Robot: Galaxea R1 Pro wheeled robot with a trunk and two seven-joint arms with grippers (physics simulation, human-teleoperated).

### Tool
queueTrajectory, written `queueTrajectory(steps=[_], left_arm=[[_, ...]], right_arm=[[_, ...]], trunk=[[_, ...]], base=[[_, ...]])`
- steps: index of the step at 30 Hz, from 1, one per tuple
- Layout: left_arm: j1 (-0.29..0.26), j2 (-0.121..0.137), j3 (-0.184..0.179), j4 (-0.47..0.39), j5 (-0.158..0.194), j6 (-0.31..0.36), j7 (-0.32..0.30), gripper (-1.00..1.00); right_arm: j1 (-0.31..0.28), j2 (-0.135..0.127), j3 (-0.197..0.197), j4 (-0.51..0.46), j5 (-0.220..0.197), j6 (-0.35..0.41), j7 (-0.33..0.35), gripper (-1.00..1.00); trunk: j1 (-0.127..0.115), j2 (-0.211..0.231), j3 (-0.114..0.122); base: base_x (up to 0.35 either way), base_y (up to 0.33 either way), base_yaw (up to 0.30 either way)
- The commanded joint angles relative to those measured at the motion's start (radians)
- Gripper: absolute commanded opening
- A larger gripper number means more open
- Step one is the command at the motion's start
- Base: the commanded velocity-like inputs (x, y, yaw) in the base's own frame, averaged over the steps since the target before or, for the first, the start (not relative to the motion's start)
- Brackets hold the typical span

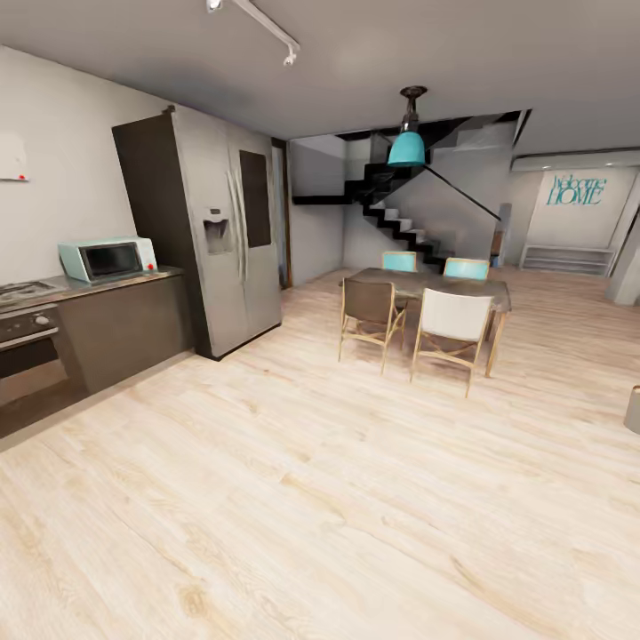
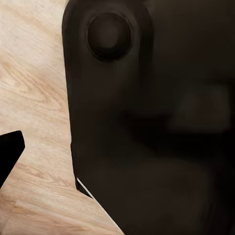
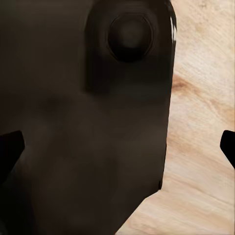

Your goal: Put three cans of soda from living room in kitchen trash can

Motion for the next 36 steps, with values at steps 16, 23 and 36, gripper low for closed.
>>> queueTrajectory(steps=[16, 23, 36], left_arm=[[-0.005, 0.009, 0.001, -0.01, 0.0, -0.034, -0.01, 1.0], [-0.012, 0.013, 0.001, -0.022, 0.0, -0.042, -0.01, 1.0], [-0.079, 0.031, 0.0, -0.214, 0.0, -0.165, -0.01, 1.0]], right_arm=[[0.001, -0.004, 0.009, -0.014, 0.011, -0.027, 0.015, 1.0], [-0.001, -0.005, 0.007, -0.025, 0.011, -0.036, 0.015, 1.0], [-0.006, -0.04, 0.004, -0.395, 0.013, -0.124, 0.134, 1.0]], trunk=[[0.0, 0.0, 0.0], [0.0, 0.0, 0.0], [0.0, 0.0, 0.0]], base=[[0.0, 0.0, 0.0], [0.0, 0.0, 0.0], [0.0, 0.0, 0.0]])
